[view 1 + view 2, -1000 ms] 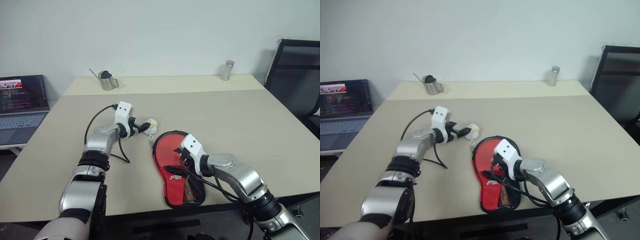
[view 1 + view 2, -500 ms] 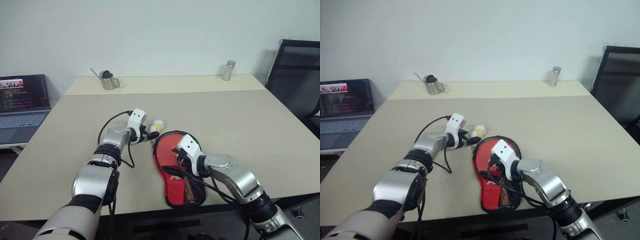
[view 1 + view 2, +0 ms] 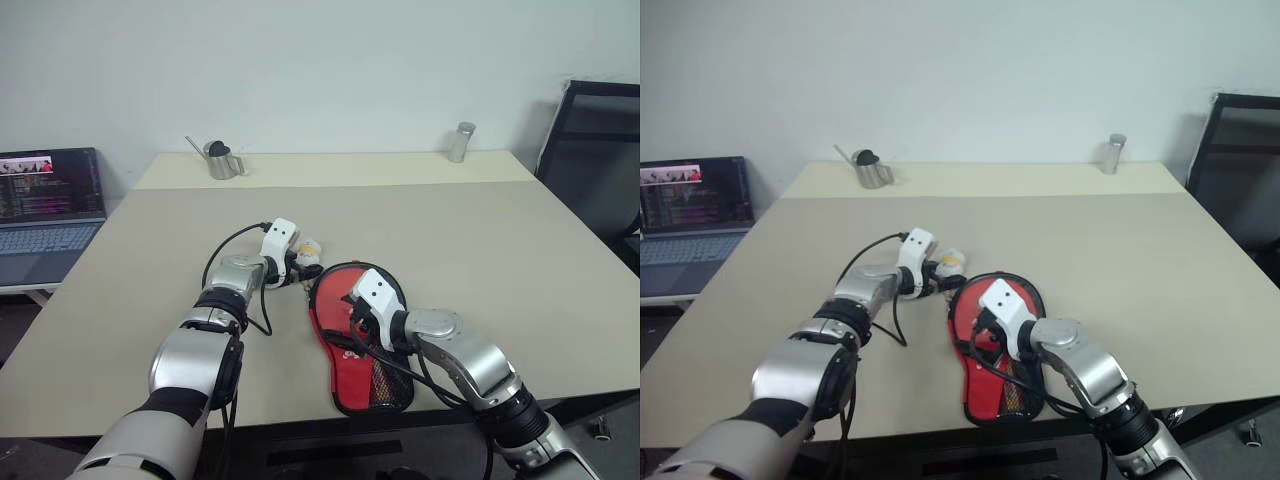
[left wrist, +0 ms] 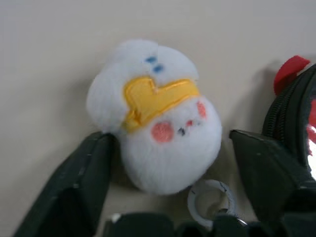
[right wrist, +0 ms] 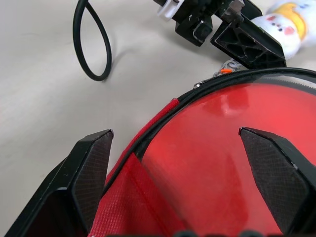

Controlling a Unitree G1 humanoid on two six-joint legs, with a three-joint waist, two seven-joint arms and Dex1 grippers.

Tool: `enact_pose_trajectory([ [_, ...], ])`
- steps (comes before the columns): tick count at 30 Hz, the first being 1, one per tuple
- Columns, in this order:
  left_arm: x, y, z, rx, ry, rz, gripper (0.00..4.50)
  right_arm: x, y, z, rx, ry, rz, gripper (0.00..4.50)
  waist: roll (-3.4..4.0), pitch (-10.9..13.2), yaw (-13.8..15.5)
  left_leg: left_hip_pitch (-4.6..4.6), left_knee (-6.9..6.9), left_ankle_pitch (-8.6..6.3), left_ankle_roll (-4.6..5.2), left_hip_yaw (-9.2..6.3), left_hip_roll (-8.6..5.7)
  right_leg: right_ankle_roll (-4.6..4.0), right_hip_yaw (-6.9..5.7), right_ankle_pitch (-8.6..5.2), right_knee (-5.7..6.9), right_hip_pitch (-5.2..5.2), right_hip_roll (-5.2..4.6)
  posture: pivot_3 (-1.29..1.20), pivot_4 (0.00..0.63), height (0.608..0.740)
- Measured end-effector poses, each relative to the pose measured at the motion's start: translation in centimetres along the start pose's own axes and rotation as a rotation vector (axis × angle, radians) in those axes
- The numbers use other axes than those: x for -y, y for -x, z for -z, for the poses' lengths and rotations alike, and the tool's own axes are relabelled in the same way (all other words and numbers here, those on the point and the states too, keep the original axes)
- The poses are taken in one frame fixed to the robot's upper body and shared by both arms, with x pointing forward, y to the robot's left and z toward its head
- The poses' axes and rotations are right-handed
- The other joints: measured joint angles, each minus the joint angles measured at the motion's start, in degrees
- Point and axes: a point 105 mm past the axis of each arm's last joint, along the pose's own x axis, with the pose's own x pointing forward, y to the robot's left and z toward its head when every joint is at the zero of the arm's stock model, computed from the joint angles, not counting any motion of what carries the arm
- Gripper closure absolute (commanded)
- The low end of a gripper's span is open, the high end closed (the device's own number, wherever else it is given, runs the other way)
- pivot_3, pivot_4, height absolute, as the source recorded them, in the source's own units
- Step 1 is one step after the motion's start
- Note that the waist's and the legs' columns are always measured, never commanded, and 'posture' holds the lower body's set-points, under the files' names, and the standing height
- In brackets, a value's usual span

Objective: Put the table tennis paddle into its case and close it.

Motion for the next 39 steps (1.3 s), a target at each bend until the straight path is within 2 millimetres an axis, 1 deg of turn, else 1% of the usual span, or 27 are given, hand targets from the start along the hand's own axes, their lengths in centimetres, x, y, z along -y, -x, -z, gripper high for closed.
enact_pose_trajectory([
  [6, 0.2, -0.2, 0.0, 0.002, 0.007, 0.006, 3.79, 0.3, -0.1, 0.1, -0.007, 0.006, 0.023, 0.0, 0.0, 0.0, 0.0, 0.0, 0.0, 0.0, 0.0, -0.01, 0.0, -0.01, -0.01, 0.0, 0.01, 0.0, 0.0, 0.0, 0.15, 0.74],
  [8, 0.2, -0.1, 0.0, 0.008, 0.011, 0.005, 4.35, 0.3, -0.1, 0.2, -0.009, 0.006, 0.027, 0.0, 0.0, 0.0, 0.0, 0.0, 0.01, 0.0, 0.0, -0.01, 0.0, -0.01, -0.01, 0.01, 0.02, 0.0, 0.0, 0.0, 0.15, 0.74],
  [9, 0.2, -0.1, -0.1, 0.009, 0.013, 0.003, 4.45, 0.4, -0.1, 0.1, -0.009, 0.007, 0.029, 0.0, 0.0, 0.0, 0.0, 0.0, 0.02, 0.0, 0.0, -0.01, 0.0, -0.01, -0.01, 0.01, 0.02, 0.0, 0.0, 0.0, 0.15, 0.74],
  [15, 0.0, -0.1, 0.0, 0.022, 0.031, -0.009, 4.46, 0.4, -0.1, 0.1, -0.005, 0.003, 0.032, 0.0, -0.01, 0.0, 0.0, 0.0, 0.06, 0.0, 0.0, -0.01, 0.01, -0.03, -0.01, 0.02, 0.05, 0.01, 0.0, 0.0, 0.15, 0.74],
  [17, 0.0, 0.0, 0.0, 0.029, 0.026, -0.002, 4.46, 0.6, -0.2, 0.7, -0.026, -0.012, 0.034, 0.0, -0.01, 0.0, 0.0, 0.01, 0.06, 0.0, 0.0, -0.01, 0.01, -0.08, -0.01, 0.05, 0.06, 0.01, 0.0, 0.0, 0.15, 0.74],
  [19, -0.5, 0.5, 0.2, 0.041, 0.015, 0.001, 4.46, 1.1, -0.4, 1.7, -0.069, -0.013, 0.06, 0.0, 0.0, 0.0, -0.1, 0.01, 0.05, 0.0, 0.0, 0.01, 0.02, -0.14, 0.0, 0.08, 0.06, 0.0, 0.0, 0.0, 0.15, 0.74],
  [20, -0.8, 0.9, 0.2, 0.044, 0.009, 0.0, 4.46, 1.3, -0.5, 1.7, -0.072, -0.001, 0.07, 0.0, 0.0, 0.0, -0.2, 0.02, 0.04, 0.0, 0.0, 0.0, 0.03, -0.14, 0.04, 0.08, 0.07, -0.02, 0.0, 0.0, 0.15, 0.74],
  [24, -1.4, 2.2, -0.9, 0.083, -0.047, 0.03, 4.46, 2.0, -0.6, 1.8, -0.09, 0.028, 0.107, 0.0, -0.02, 0.0, -0.2, 0.03, 0.06, 0.01, -0.01, -0.02, 0.04, -0.15, -0.01, 0.09, 0.09, 0.02, 0.01, 0.0, 0.15, 0.74],
  [28, -1.0, 2.7, -2.2, 0.109, -0.077, 0.078, 4.46, 2.2, -0.6, 2.1, -0.108, 0.036, 0.107, 0.0, -0.08, -0.1, 0.0, 0.05, 0.19, 0.01, -0.01, -0.04, 0.02, -0.08, -0.04, 0.05, 0.1, 0.14, 0.0, 0.0, 0.15, 0.74],
  [33, -0.3, 2.3, -2.8, 0.094, -0.152, 0.1, 4.46, 2.1, -0.5, 2.3, -0.123, 0.05, 0.099, 0.0, -0.16, -0.2, 0.1, 0.07, 0.26, 0.0, -0.01, -0.09, 0.02, 0.0, -0.11, 0.01, 0.08, 0.28, 0.0, 0.0, 0.15, 0.74],
  [36, 0.2, 1.4, -3.2, 0.059, -0.264, 0.087, 4.46, 2.1, -0.6, 2.4, -0.127, 0.038, 0.1, 0.0, -0.19, -0.2, 0.1, 0.11, 0.29, 0.0, 0.0, -0.08, 0.02, 0.0, -0.14, 0.01, 0.07, 0.33, 0.0, 0.0, 0.15, 0.74],
  [39, 0.4, 0.6, -3.0, 0.027, -0.345, 0.048, 4.46, 2.1, -0.7, 2.5, -0.127, 0.009, 0.096, 0.0, -0.2, -0.3, 0.0, 0.13, 0.3, 0.0, 0.0, -0.07, 0.03, 0.01, -0.14, 0.01, 0.09, 0.34, 0.0, 0.0, 0.15, 0.74],
])
